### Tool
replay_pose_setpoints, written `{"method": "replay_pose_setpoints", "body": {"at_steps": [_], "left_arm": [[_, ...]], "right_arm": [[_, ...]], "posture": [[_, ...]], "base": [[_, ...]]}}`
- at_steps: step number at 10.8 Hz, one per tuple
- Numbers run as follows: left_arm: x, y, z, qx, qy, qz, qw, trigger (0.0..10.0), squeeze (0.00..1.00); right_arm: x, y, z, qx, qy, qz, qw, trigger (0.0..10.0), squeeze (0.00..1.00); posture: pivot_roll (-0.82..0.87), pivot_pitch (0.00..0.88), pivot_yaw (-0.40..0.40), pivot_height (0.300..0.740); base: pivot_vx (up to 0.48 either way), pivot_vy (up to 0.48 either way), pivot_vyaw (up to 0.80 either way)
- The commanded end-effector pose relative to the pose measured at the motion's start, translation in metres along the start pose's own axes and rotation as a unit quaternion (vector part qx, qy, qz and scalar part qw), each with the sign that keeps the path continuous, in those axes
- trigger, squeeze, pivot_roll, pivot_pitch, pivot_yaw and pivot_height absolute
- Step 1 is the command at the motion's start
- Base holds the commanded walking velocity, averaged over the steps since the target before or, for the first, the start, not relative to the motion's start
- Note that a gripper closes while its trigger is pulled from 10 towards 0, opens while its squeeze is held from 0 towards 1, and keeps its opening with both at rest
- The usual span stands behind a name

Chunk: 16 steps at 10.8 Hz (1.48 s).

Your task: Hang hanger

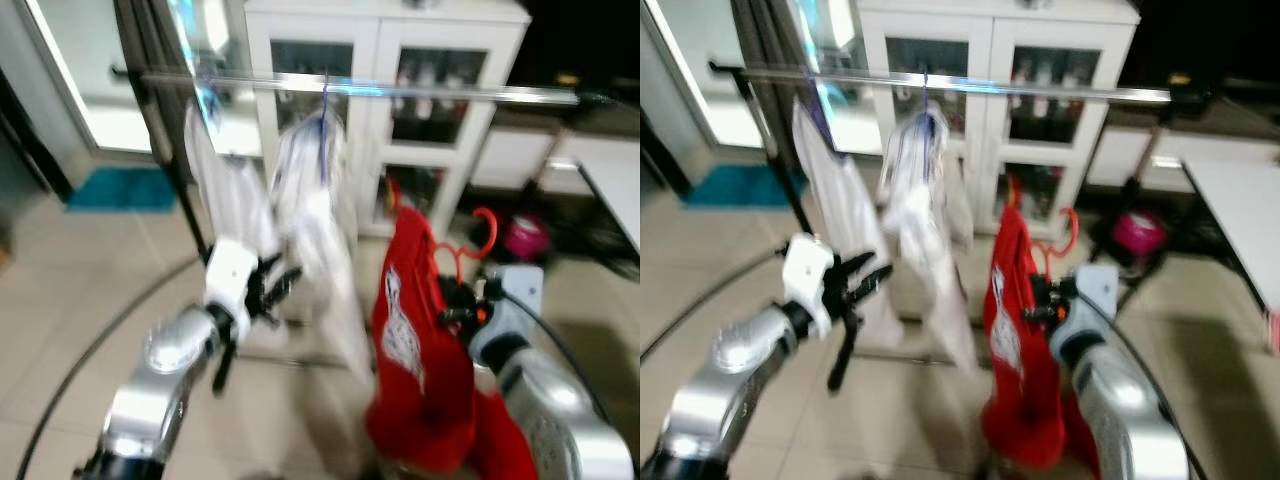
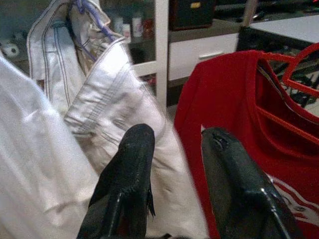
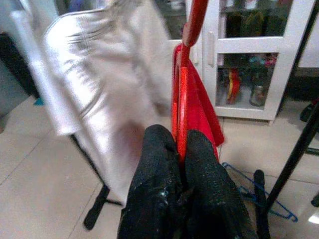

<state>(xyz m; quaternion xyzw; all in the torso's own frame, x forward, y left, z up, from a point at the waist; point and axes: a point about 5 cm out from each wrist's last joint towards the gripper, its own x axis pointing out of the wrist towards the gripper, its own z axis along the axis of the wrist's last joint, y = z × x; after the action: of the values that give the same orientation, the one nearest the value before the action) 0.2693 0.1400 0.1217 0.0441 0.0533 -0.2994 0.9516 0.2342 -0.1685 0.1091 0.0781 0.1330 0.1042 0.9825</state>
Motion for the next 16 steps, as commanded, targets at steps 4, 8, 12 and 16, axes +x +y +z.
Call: {"method": "replay_pose_setpoints", "body": {"at_steps": [4,8,12,16], "left_arm": [[0.002,0.003,0.002,0.002,-0.001,0.003,1.0,10.0,0.0],[0.03,0.009,0.022,0.099,-0.03,-0.033,0.994,10.0,1.0],[0.063,0.012,0.046,0.166,-0.081,0.003,0.983,10.0,0.91],[0.074,0.011,0.048,0.16,-0.113,0.016,0.981,1.0,0.0]], "right_arm": [[0.005,0.008,0.009,-0.014,-0.011,0.032,0.999,10.0,0.0],[0.015,0.033,0.04,-0.007,-0.067,0.147,0.987,0.0,0.0],[0.02,0.056,0.063,-0.006,-0.096,0.246,0.964,0.0,0.0],[0.015,0.061,0.07,-0.005,-0.099,0.286,0.953,0.0,0.0]], "posture": [[-0.15,0.0,0.005,0.74],[-0.15,0.0,0.023,0.74],[-0.15,0.0,0.025,0.74],[-0.18,0.0,0.019,0.74]], "base": [[-0.335,0.0,0.0],[-0.062,0.0,0.0],[0.0,0.0,0.0],[0.0,0.0,0.0]]}}
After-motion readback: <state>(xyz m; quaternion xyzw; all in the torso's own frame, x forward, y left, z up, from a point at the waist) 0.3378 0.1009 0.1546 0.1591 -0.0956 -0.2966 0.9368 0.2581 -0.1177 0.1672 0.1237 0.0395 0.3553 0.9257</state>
